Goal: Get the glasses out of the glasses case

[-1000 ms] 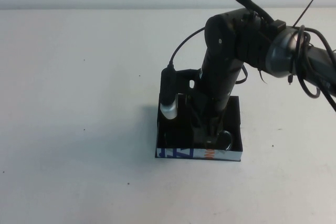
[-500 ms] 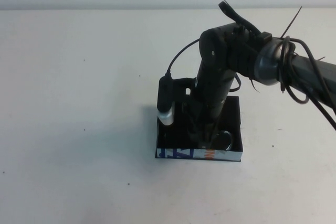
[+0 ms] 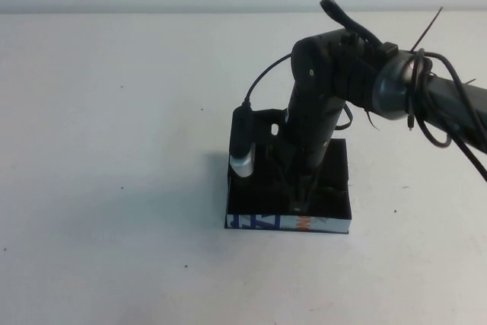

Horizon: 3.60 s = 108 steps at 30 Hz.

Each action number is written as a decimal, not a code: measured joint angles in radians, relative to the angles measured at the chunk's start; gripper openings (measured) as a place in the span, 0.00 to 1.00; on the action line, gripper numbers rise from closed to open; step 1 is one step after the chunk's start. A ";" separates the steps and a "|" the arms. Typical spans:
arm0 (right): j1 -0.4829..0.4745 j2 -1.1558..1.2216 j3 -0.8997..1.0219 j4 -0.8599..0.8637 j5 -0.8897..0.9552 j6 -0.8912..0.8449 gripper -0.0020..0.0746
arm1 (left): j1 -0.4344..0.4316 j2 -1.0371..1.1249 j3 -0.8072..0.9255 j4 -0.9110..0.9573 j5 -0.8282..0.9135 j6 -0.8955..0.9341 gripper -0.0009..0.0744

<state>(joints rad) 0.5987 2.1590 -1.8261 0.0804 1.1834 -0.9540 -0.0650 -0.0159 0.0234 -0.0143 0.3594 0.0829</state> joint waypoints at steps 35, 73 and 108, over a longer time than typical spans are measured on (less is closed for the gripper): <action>-0.489 -0.448 0.689 0.027 -0.313 0.842 0.10 | 0.000 0.000 0.000 0.000 0.000 0.000 0.01; -0.489 -1.736 1.350 0.197 -0.916 0.664 0.04 | 0.000 0.000 0.000 0.000 0.000 0.000 0.01; -0.554 -2.166 1.854 -0.052 -0.878 1.098 0.01 | 0.000 0.000 0.000 0.000 0.000 0.000 0.01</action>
<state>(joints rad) 0.0449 -0.0074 0.0282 0.0282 0.3059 0.1439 -0.0650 -0.0159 0.0234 -0.0143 0.3594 0.0829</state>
